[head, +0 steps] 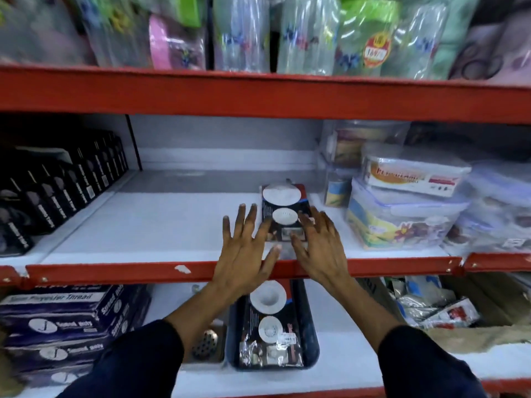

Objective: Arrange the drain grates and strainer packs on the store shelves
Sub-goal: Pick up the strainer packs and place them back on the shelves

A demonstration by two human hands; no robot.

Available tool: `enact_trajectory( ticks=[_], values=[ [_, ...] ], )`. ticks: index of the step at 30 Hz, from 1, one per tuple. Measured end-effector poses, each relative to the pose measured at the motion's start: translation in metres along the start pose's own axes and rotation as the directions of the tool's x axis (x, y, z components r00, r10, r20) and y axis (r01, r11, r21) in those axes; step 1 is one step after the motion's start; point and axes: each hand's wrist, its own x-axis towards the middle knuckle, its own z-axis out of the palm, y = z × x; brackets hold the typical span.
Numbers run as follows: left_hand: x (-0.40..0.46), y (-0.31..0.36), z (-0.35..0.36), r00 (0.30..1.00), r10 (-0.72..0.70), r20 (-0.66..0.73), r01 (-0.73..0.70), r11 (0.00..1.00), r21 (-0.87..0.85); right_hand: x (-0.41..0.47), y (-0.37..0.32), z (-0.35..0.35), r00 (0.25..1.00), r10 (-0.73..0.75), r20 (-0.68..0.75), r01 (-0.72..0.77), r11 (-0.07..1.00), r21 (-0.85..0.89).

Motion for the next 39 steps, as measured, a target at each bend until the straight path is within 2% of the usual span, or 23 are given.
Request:
enact_trajectory(
  ticks=[2,5,8,10,13,16,20,22,24,26,29,35,39],
  values=[
    [0.022,-0.003,0.005,0.986,-0.109,0.129,0.119,0.99,-0.077,0.017,0.004,0.004,0.976,0.132,0.173,-0.142,0.989,0.043],
    [0.047,-0.003,0.003,0.927,-0.235,0.291,0.32,0.902,-0.29,0.036,0.009,0.004,0.912,0.201,0.357,-0.259,0.958,0.123],
    [0.064,-0.004,0.001,0.901,-0.318,0.294,0.419,0.812,-0.406,0.042,0.009,-0.011,0.939,0.216,0.266,-0.287,0.92,0.267],
    [0.071,-0.009,0.006,0.872,-0.383,0.305,0.488,0.728,-0.482,0.042,0.011,-0.017,0.94,0.282,0.192,-0.336,0.866,0.371],
    [0.075,-0.021,0.013,0.791,-0.497,0.358,0.597,0.495,-0.632,0.041,0.02,-0.021,0.881,0.434,0.189,-0.461,0.693,0.555],
    [0.073,-0.026,0.006,0.754,-0.475,0.454,0.629,0.32,-0.709,0.039,0.028,-0.03,0.827,0.486,0.282,-0.513,0.449,0.731],
    [0.056,-0.023,-0.026,0.756,-0.357,0.548,0.621,0.129,-0.773,0.019,0.029,-0.053,0.791,0.374,0.484,-0.547,0.079,0.834],
    [0.039,-0.023,-0.043,0.767,-0.283,0.576,0.618,0.08,-0.782,0.004,0.031,-0.062,0.785,0.295,0.544,-0.573,0.015,0.819],
    [0.02,-0.023,-0.054,0.776,-0.224,0.589,0.618,0.09,-0.781,-0.011,0.033,-0.069,0.796,0.205,0.57,-0.588,0.036,0.808],
    [0.003,-0.022,-0.06,0.779,-0.196,0.595,0.622,0.127,-0.773,-0.026,0.034,-0.074,0.797,0.122,0.591,-0.602,0.101,0.792],
    [-0.02,-0.023,-0.058,0.785,-0.183,0.592,0.619,0.214,-0.755,-0.048,0.036,-0.074,0.773,0.042,0.633,-0.628,0.198,0.753],
    [-0.07,-0.025,-0.015,0.743,-0.244,0.623,0.668,0.338,-0.663,-0.092,0.048,-0.041,0.693,0.046,0.72,-0.703,0.269,0.659],
    [-0.101,-0.017,0.016,0.719,-0.272,0.64,0.691,0.377,-0.616,-0.125,0.057,-0.006,0.635,0.072,0.769,-0.747,0.311,0.587]
  ],
)
